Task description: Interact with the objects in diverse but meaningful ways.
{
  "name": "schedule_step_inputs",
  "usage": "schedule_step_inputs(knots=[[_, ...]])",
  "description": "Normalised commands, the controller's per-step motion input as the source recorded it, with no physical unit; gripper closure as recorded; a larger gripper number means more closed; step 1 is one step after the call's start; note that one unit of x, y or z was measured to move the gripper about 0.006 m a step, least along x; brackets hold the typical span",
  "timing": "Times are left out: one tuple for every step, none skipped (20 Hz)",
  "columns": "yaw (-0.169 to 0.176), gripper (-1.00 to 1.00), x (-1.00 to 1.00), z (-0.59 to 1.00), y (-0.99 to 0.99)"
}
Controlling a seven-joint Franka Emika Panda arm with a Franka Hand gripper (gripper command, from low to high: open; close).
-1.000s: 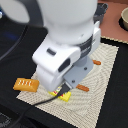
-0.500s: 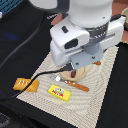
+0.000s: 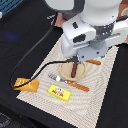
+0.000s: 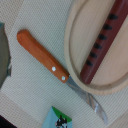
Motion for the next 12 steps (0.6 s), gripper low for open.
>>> schedule_step_inputs(knots=[[-0.049, -1.0, -0.21, -0.03, 0.01], [-0.046, -1.0, -0.26, -0.12, 0.0], [-0.051, -1.0, -0.33, -0.17, 0.0], [-0.062, -1.0, -0.39, -0.2, 0.0], [-0.074, -1.0, -0.39, -0.18, 0.0], [-0.073, -1.0, -0.37, -0.17, 0.0], [-0.065, -1.0, -0.35, -0.19, 0.0], [-0.056, -1.0, -0.31, -0.19, 0.0], [-0.048, -1.0, -0.28, -0.23, 0.03], [-0.051, -1.0, -0.36, -0.29, 0.02], [-0.058, -1.0, -0.47, -0.32, 0.0], [-0.058, -1.0, -0.49, -0.34, 0.0]])
